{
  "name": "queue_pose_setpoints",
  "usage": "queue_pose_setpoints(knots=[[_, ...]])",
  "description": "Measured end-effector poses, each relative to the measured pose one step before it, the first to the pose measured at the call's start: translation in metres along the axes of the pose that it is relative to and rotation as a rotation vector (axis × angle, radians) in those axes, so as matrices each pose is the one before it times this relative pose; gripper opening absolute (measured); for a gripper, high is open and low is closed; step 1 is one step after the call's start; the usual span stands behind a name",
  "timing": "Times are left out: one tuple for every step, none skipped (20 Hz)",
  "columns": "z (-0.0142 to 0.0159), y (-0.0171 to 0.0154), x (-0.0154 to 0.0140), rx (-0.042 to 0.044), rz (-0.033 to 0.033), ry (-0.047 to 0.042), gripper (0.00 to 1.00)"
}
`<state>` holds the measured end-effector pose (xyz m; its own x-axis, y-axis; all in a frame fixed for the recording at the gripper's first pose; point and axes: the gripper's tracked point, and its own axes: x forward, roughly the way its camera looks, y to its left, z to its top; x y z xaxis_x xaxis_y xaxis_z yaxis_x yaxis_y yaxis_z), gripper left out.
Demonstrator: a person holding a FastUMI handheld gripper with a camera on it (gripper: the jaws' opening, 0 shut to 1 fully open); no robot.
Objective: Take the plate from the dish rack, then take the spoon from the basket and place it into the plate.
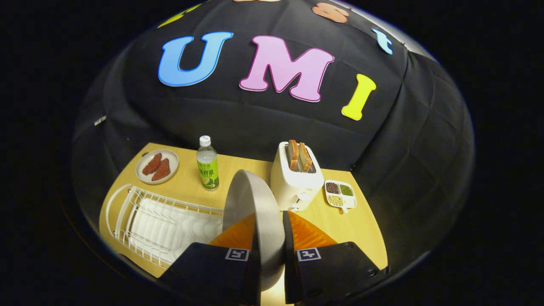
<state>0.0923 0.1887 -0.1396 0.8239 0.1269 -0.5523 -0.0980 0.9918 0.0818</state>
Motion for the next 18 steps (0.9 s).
queue_pose_setpoints(knots=[[0.00132,-0.00534,-0.01082,0.04181,0.04659,-0.00634,0.26],[-0.00109,-0.00472,-0.01322,0.04130,0.05462,0.00244,0.26],[-0.00462,-0.00530,-0.01196,0.03805,0.05435,0.01286,0.26],[-0.00896,-0.00958,-0.01219,0.03818,0.04112,0.01838,0.26],[-0.00840,-0.01095,-0.01136,0.03641,0.02719,0.01274,0.26],[-0.01127,-0.01372,-0.01166,0.03488,0.01601,0.01778,0.26],[-0.01330,-0.01361,-0.00992,0.02936,0.01284,0.01766,0.25],[-0.01324,-0.01388,-0.00715,0.02847,0.00732,0.01827,0.25],[-0.01407,-0.01356,-0.00705,0.02462,0.00848,0.01875,0.26],[-0.01713,-0.01360,-0.00376,0.02358,0.00380,0.02574,0.26],[-0.01901,-0.01483,-0.00161,0.02331,0.00243,0.03484,0.26],[-0.01920,-0.01323,-0.00106,0.02071,0.00231,0.03446,0.26],[-0.01758,-0.01220,0.00174,0.01677,0.00528,0.02766,0.26],[-0.01584,-0.00988,0.00289,0.01181,0.00413,0.02769,0.26],[-0.01528,-0.00966,0.00563,0.01029,0.00268,0.02641,0.26],[-0.01367,-0.00794,0.00634,0.01107,0.00459,0.02841,0.26],[-0.00922,-0.00608,0.00814,0.01511,0.01058,0.01595,0.25],[-0.00708,-0.00464,0.00886,0.01147,0.01193,0.01468,0.26]])
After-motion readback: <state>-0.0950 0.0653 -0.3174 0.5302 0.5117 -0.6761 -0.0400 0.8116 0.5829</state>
